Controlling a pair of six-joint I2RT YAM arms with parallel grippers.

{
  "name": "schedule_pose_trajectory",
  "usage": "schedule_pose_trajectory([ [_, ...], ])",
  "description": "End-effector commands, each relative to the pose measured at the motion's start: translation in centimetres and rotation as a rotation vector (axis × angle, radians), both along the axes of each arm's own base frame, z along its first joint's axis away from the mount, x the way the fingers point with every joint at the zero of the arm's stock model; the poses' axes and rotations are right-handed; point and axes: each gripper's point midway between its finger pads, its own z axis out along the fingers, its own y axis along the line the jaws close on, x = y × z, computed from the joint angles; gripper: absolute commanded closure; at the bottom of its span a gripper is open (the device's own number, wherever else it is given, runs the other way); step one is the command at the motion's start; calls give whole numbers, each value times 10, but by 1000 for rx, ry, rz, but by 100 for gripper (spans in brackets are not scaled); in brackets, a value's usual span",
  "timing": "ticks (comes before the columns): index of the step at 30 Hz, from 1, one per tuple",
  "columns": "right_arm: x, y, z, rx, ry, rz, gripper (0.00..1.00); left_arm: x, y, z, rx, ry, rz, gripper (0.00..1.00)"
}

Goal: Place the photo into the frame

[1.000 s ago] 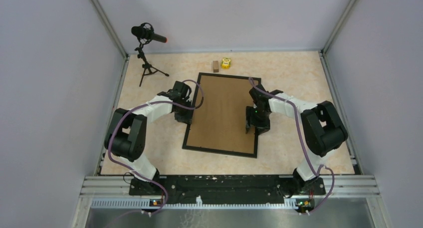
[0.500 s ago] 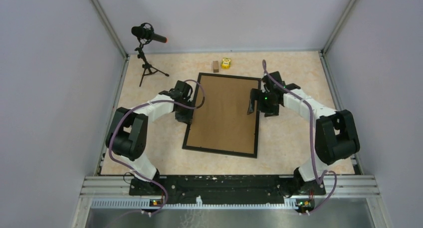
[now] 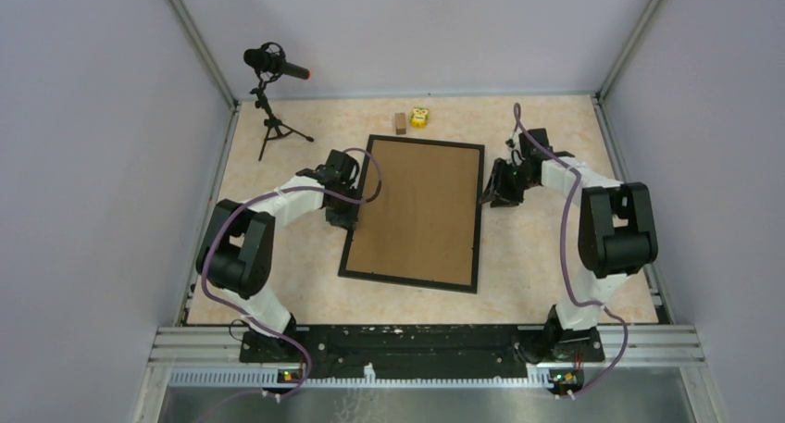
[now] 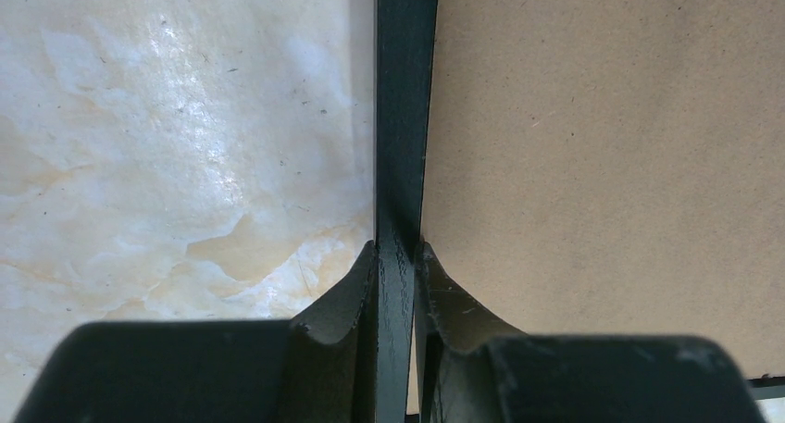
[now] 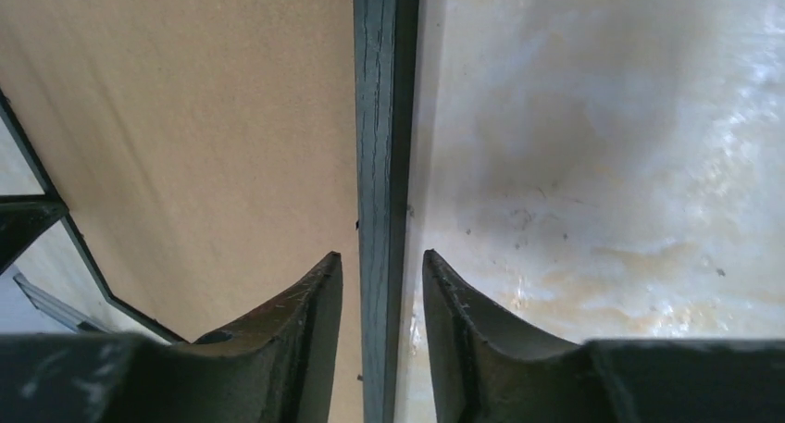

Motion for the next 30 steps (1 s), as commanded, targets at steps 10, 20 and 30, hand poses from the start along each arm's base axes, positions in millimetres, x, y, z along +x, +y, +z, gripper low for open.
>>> schedule_pose_trajectory([
  [10,21,6,-11,8,-18,41,77,-16,13,-22,62,51,1,85],
  [20,16,6,-23,-3,24,38,77,-17,6,-20,24,57,-8,86],
  [30,12,12,-44,-54,83,42,78,-15,5,-19,18,56,-8,87],
])
